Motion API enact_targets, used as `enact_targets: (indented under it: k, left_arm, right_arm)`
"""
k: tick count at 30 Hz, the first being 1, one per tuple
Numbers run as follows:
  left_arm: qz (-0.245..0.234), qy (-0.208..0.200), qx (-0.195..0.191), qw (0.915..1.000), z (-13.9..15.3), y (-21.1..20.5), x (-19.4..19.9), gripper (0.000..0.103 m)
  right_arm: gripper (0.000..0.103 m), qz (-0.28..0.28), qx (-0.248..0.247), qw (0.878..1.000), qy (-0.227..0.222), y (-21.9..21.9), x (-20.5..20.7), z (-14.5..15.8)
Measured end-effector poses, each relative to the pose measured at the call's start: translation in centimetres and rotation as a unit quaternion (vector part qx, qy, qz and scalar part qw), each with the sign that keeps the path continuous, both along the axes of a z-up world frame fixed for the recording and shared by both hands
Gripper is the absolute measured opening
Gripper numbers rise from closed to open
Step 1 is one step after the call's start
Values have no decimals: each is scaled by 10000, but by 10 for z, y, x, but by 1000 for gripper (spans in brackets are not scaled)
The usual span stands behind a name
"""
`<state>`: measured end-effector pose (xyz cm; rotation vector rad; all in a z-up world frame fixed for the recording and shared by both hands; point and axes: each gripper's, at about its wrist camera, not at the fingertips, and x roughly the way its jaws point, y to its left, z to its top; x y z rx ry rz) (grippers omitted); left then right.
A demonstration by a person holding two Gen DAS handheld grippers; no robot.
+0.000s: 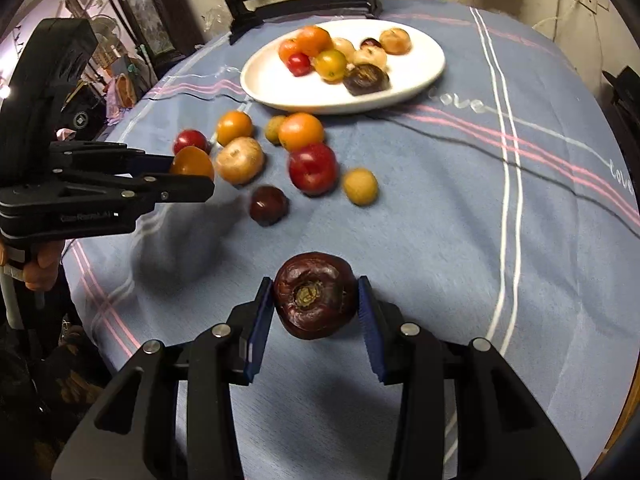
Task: Organize fruits
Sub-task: 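Grasp a yellow-orange fruit with the left tool while the right tool grasps a dark purple fruit, then carry both fruits onto the plate and open both tools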
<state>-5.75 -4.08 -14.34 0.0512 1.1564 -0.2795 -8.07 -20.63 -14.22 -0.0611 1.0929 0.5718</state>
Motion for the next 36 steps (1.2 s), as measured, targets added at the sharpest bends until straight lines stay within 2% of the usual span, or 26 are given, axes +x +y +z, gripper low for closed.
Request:
enact_targets:
  k: [5, 13, 19, 26, 36]
  left_arm:
    - [210, -356, 76, 9991, 33, 19, 15, 38]
    - [240, -1089, 221, 9935, 99, 20, 59, 38]
    - [349, -1278, 301, 9907, 114, 18, 91, 38]
    - [345, -1157, 347, 9921, 100, 14, 112, 38]
    - [316, -941, 475, 9939, 75, 8, 145, 38]
  right_arm:
    - [42, 79, 175, 9990, -402, 11, 21, 36]
    - [42, 54, 323, 9909, -1302, 23, 71, 113]
    - [42, -105, 498, 9857, -1605, 25, 112, 150]
    - [42, -113, 489, 9865, -1558, 32, 143, 148]
    - [42, -150, 424, 9920, -1178, 39, 181, 116]
